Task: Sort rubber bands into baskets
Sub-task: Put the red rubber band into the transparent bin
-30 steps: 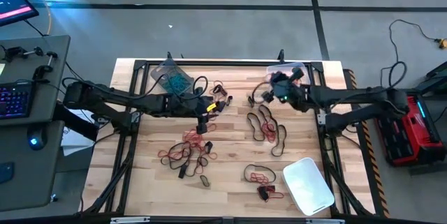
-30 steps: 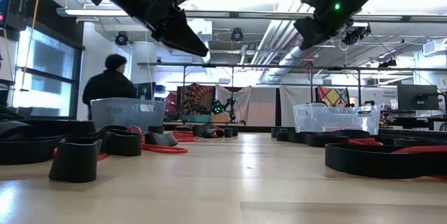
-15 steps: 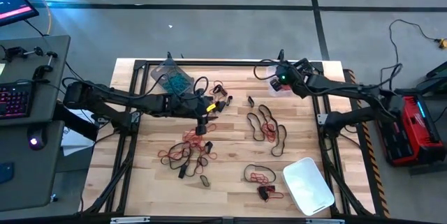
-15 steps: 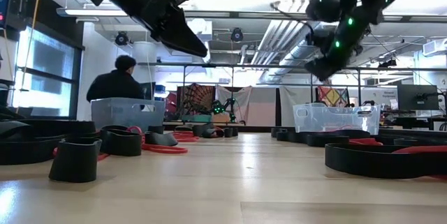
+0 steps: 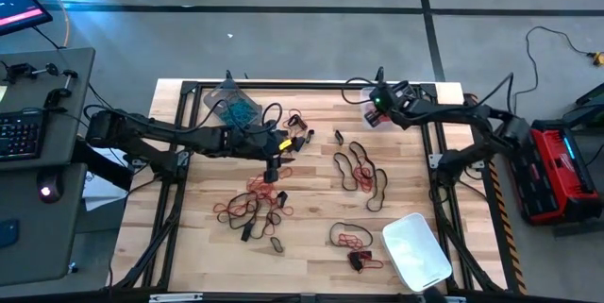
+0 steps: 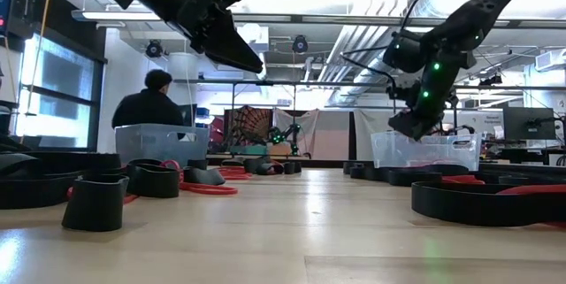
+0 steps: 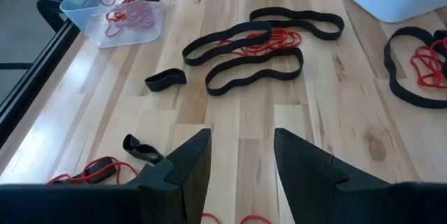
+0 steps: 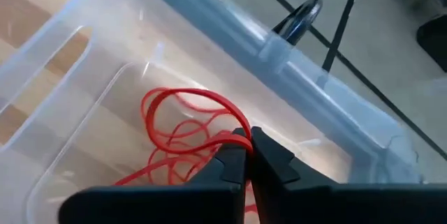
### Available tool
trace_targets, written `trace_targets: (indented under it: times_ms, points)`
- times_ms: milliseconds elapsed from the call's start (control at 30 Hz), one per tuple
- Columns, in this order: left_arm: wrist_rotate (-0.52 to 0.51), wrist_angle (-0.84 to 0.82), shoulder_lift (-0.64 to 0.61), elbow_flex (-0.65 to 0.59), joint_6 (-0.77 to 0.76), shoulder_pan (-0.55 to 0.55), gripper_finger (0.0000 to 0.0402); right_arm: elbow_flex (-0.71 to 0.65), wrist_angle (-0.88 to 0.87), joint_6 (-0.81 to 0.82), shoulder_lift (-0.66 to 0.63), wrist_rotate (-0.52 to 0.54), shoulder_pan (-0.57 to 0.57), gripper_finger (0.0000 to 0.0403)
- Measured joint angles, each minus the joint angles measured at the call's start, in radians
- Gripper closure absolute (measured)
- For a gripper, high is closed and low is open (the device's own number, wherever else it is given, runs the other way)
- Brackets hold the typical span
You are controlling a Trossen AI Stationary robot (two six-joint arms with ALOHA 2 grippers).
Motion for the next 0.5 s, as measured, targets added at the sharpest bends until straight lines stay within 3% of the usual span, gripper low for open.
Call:
trace_targets:
  times_ms: [133, 367, 500]
  points:
    - [0.0, -0.015, 0.0, 0.0, 0.0, 0.0, 0.0252, 0.0, 0.0, 0.003, 0.01, -0.022, 0.001, 0.0365]
    - [0.0, -0.083, 0.0, 0.0, 0.0, 0.0, 0.0252, 0.054, -0.077, 0.039, 0.006, -0.022, 0.009, 0.0271]
    - [0.0, -0.12, 0.001, 0.0, 0.0, 0.0, 0.0252, 0.09, -0.106, 0.044, -0.001, -0.021, 0.049, 0.0257]
